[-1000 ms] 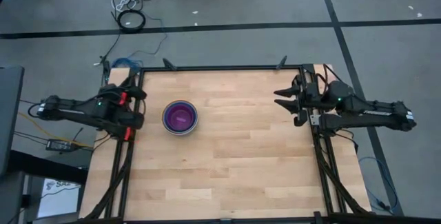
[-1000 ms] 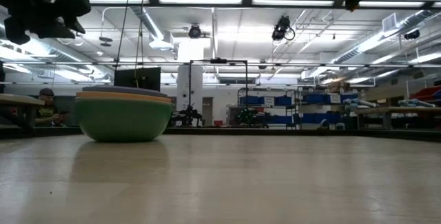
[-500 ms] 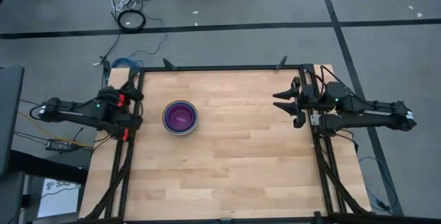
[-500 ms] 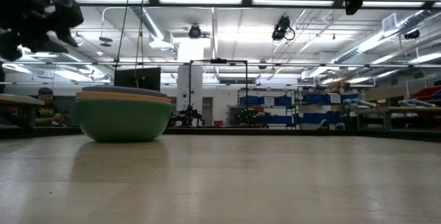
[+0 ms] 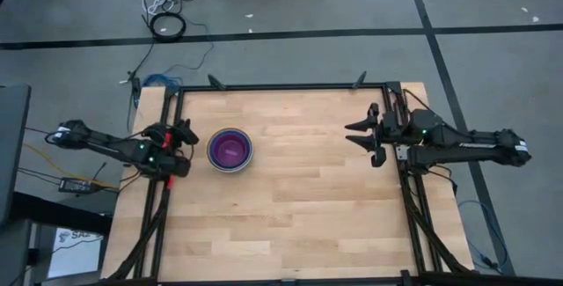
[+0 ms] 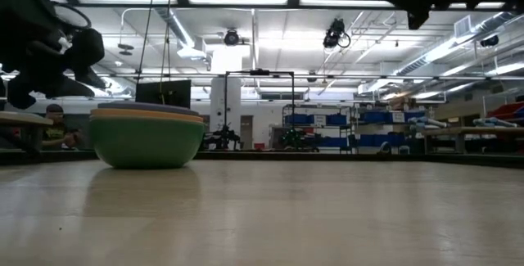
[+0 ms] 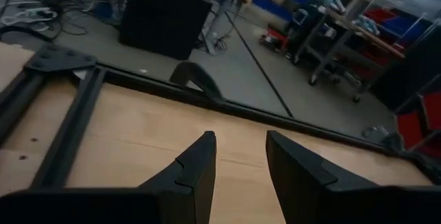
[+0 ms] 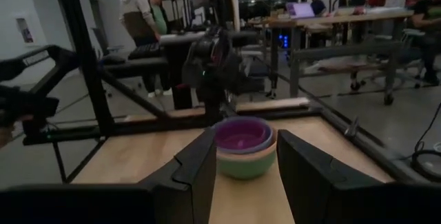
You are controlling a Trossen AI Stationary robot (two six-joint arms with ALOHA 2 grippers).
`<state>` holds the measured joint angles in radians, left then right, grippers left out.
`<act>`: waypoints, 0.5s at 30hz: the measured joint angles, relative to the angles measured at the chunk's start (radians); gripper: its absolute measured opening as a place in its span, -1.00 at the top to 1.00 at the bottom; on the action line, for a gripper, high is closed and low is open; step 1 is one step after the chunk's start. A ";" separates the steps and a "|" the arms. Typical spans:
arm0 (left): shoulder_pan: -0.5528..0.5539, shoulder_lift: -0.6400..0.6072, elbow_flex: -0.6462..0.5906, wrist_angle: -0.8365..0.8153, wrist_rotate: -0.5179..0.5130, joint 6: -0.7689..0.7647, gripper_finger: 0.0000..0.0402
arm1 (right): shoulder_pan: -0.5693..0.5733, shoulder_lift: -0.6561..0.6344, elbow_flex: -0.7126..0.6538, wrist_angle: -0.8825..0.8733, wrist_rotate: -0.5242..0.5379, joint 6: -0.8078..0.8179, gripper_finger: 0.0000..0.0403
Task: Nest bowls inside each other
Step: Return to Home Position
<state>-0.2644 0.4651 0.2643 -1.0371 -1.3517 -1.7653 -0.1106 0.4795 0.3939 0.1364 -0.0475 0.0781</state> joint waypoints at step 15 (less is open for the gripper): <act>-0.058 -0.003 0.419 -0.052 -0.222 0.392 0.31 | -0.024 -0.302 -0.039 0.026 -0.033 -0.002 0.29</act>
<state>-0.3229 0.4622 0.6834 -1.0889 -1.5738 -1.3735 -0.1350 0.1775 0.3550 0.1625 -0.0807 0.0762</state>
